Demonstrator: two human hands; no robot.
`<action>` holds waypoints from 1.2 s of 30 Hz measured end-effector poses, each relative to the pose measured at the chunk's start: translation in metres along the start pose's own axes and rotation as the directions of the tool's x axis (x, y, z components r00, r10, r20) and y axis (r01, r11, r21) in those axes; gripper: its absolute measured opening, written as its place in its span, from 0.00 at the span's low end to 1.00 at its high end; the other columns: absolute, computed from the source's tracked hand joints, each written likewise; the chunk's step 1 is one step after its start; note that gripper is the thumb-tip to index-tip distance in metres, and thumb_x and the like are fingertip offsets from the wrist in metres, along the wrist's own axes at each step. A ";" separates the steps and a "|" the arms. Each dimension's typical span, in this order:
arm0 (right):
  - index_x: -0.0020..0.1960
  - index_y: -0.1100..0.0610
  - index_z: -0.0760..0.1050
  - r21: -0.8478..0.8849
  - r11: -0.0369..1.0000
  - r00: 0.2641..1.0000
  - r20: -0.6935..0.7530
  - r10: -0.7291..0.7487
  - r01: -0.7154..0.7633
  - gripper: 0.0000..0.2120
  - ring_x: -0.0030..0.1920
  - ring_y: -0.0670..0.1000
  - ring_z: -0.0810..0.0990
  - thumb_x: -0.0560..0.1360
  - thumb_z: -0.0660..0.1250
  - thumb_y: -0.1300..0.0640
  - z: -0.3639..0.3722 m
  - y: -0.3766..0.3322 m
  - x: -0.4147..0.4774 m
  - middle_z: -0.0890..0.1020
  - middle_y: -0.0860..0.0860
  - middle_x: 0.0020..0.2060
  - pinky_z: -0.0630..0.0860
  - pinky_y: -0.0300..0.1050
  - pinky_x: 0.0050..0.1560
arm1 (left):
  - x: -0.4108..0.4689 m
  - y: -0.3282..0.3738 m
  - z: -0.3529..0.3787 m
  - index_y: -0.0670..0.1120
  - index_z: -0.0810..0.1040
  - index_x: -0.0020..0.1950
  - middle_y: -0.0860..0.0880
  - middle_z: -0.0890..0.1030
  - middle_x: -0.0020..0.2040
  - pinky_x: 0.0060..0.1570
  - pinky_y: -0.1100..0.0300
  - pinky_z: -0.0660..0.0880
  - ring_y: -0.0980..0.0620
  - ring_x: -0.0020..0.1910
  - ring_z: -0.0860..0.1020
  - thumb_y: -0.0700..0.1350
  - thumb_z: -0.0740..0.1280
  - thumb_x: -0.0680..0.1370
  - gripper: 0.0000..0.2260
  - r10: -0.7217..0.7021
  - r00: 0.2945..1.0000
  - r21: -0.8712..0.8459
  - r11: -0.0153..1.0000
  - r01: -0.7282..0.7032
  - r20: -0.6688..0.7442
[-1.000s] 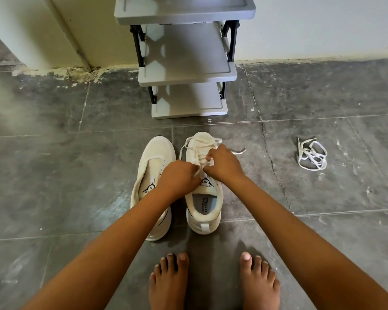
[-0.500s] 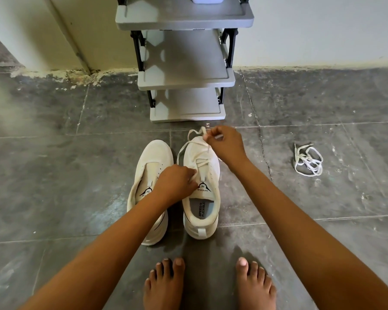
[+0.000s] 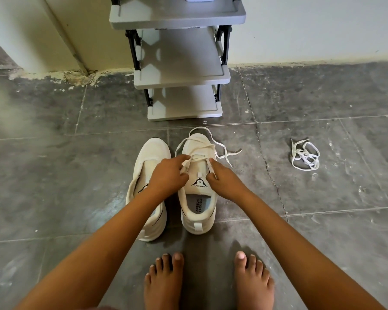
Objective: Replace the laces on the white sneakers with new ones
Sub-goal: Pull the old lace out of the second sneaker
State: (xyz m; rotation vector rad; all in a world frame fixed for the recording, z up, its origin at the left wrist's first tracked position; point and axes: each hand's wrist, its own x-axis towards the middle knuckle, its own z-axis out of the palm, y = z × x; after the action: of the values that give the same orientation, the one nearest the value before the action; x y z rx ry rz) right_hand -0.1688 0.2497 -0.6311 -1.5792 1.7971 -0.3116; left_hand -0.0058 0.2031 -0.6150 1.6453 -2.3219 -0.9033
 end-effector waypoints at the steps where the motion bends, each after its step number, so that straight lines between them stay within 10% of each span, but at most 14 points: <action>1: 0.77 0.60 0.51 -0.014 1.000 1.000 0.015 -0.005 0.006 0.29 0.70 0.57 0.65 0.79 0.56 0.56 0.004 0.000 -0.001 0.61 0.59 0.74 0.65 0.48 0.65 | 0.003 0.002 0.001 0.51 0.70 0.69 0.44 0.80 0.55 0.49 0.56 0.74 0.45 0.51 0.78 0.41 0.65 0.74 0.24 0.028 0.999 0.060 0.998 -0.029 0.018; 5: 0.77 0.59 0.40 -0.047 0.999 0.996 0.088 -0.012 0.016 0.40 0.77 0.54 0.48 0.78 0.62 0.47 0.024 0.006 -0.016 0.44 0.56 0.77 0.53 0.45 0.72 | 0.017 0.012 0.005 0.51 0.69 0.70 0.43 0.70 0.64 0.54 0.54 0.73 0.44 0.56 0.76 0.46 0.63 0.76 0.21 0.035 0.994 0.304 0.950 -0.065 0.103; 13: 0.77 0.59 0.41 -0.099 0.989 0.988 -0.099 -0.122 0.112 0.44 0.77 0.51 0.46 0.75 0.63 0.42 0.038 0.009 -0.015 0.46 0.54 0.77 0.48 0.42 0.73 | 0.036 0.029 0.007 0.45 0.75 0.61 0.43 0.68 0.64 0.47 0.56 0.72 0.45 0.52 0.76 0.44 0.64 0.77 0.13 0.020 0.993 0.483 0.873 -0.074 0.115; 22: 0.77 0.55 0.43 -0.055 0.994 0.984 -0.146 -0.101 0.094 0.38 0.76 0.50 0.53 0.77 0.59 0.41 0.047 0.011 -0.013 0.47 0.50 0.77 0.62 0.45 0.69 | 0.045 0.042 0.003 0.42 0.81 0.49 0.45 0.79 0.50 0.59 0.53 0.71 0.45 0.56 0.76 0.40 0.68 0.73 0.06 -0.129 0.986 -0.254 0.955 0.153 0.110; 27: 0.77 0.59 0.47 -0.095 0.991 0.981 -0.161 -0.111 0.097 0.38 0.76 0.50 0.51 0.77 0.59 0.41 0.048 0.010 -0.014 0.49 0.53 0.77 0.55 0.43 0.72 | 0.035 0.021 0.008 0.46 0.77 0.58 0.44 0.73 0.59 0.51 0.54 0.72 0.46 0.59 0.71 0.43 0.63 0.76 0.11 0.132 0.991 0.487 0.865 -0.125 0.020; 36: 0.77 0.58 0.45 -0.109 0.990 0.986 -0.134 -0.100 0.086 0.37 0.76 0.49 0.49 0.78 0.58 0.42 0.047 0.012 -0.012 0.47 0.52 0.77 0.53 0.42 0.72 | 0.039 0.036 0.004 0.44 0.80 0.51 0.46 0.80 0.51 0.42 0.58 0.69 0.48 0.50 0.78 0.42 0.63 0.77 0.08 0.066 0.998 0.456 0.889 -0.051 -0.018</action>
State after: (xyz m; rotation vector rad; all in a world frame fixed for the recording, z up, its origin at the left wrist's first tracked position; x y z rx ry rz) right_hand -0.1478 0.2764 -0.6675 -1.7552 1.8740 -0.3876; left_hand -0.0511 0.1767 -0.6065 1.7103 -2.6896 -0.3213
